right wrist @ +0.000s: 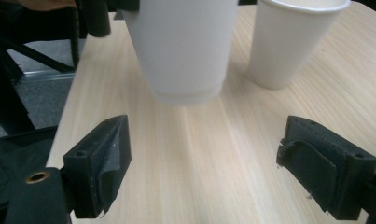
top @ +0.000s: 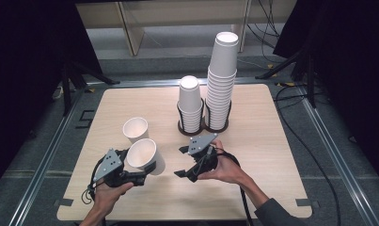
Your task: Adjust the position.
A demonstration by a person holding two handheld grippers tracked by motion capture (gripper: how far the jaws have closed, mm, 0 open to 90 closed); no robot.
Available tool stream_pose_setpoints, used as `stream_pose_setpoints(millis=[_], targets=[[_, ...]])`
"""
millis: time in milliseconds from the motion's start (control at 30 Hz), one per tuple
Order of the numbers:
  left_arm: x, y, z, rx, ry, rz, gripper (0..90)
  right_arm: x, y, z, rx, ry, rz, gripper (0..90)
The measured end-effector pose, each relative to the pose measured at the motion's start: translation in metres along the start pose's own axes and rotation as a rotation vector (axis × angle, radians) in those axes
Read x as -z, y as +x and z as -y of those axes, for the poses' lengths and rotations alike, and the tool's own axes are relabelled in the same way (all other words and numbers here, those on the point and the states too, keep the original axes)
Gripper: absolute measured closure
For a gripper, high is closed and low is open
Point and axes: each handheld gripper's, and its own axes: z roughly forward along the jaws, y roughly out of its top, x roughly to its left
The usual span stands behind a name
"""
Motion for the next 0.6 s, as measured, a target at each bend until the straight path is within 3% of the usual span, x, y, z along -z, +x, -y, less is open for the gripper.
stream_pose_setpoints(millis=[100,167,200,267,300,367,467,533,600], targets=[[0.004,0.002,0.0,-0.018,0.063,-0.057,13.0,0.004,-0.002,0.006,-0.018,0.018,0.017,17.3],[0.003,0.004,0.002,-0.014,0.053,-0.071,13.0,0.009,-0.004,0.011,-0.027,0.026,0.047,17.1],[0.006,0.005,0.002,-0.025,0.09,-0.094,13.0,0.01,-0.005,0.013,-0.031,0.026,0.057,17.1],[0.008,0.007,0.004,-0.01,0.104,-0.111,13.0,0.017,-0.008,0.018,-0.051,0.036,0.091,17.1],[0.007,0.009,0.006,-0.008,0.087,-0.111,13.0,0.019,-0.009,0.021,-0.059,0.04,0.104,16.9],[0.011,0.011,0.007,-0.004,0.129,-0.142,13.0,0.024,-0.01,0.026,-0.071,0.046,0.124,17.0],[0.012,0.017,0.011,0.009,0.133,-0.166,13.0,0.031,-0.011,0.033,-0.075,0.066,0.159,16.9],[0.016,0.02,0.013,0.013,0.165,-0.189,12.9,0.036,-0.013,0.038,-0.087,0.076,0.192,16.9],[0.017,0.025,0.017,0.017,0.152,-0.194,12.9,0.04,-0.015,0.044,-0.092,0.093,0.219,16.7]])
